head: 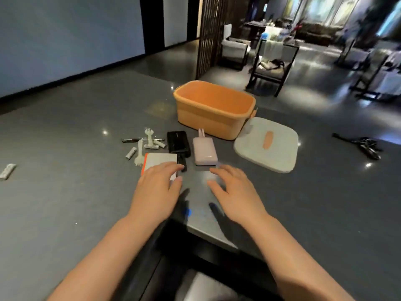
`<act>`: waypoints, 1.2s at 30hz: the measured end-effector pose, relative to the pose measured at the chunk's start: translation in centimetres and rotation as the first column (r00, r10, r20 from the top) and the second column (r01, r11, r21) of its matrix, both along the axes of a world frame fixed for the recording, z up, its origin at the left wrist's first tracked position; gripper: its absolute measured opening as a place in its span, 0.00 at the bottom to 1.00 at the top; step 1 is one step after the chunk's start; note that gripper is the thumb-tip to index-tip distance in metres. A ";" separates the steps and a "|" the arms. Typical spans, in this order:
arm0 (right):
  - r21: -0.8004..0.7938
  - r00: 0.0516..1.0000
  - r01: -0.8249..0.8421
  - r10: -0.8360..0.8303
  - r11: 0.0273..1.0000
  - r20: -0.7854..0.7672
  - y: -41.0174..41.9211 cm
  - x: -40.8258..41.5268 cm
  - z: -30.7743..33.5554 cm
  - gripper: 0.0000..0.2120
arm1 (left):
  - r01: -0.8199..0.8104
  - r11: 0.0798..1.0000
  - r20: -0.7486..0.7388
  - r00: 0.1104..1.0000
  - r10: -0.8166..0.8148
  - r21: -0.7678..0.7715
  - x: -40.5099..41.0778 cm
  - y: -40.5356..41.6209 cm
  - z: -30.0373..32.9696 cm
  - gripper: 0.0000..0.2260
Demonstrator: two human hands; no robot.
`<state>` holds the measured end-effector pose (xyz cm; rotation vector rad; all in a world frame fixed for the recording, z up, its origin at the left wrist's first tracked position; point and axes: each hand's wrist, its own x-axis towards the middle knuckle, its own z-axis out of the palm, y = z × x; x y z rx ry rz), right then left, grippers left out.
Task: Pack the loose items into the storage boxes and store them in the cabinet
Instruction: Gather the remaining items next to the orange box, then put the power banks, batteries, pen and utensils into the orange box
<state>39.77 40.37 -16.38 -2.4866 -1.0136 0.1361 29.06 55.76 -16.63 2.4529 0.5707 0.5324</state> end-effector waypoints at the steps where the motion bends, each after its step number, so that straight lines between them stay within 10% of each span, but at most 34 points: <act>1: -0.002 1.000 0.020 -0.020 1.000 -0.007 -1.3 1.0 -0.1 0.21 | 0.010 1.000 -0.003 1.000 -0.011 -0.002 1.3 -0.9 0.0 0.14; 15: -0.030 0.998 0.037 -0.038 0.999 -0.048 -3.3 13.1 -3.5 0.23 | -0.022 1.000 -0.088 0.996 0.021 -0.007 11.3 -2.6 -2.6 0.16; 21: -0.288 0.980 0.196 -0.197 0.937 0.026 -0.4 19.9 -6.6 0.27 | 0.116 0.991 -0.021 0.993 -0.118 -0.058 16.9 -0.9 -2.6 0.17; 26: -0.340 0.983 0.184 -0.172 0.922 0.064 3.3 22.9 -8.5 0.26 | 0.150 0.983 0.164 0.972 -0.166 0.106 24.0 1.3 -0.6 0.19; 31: -0.329 0.965 0.261 -0.234 0.908 0.119 2.8 23.5 -10.5 0.22 | 0.278 0.921 -0.054 0.960 -0.274 0.273 31.0 2.9 -0.6 0.25; 36: -0.372 0.911 0.408 -0.400 0.834 0.102 -4.4 24.8 -11.1 0.21 | 0.247 0.919 -0.003 0.966 -0.258 0.307 33.7 1.2 -1.6 0.11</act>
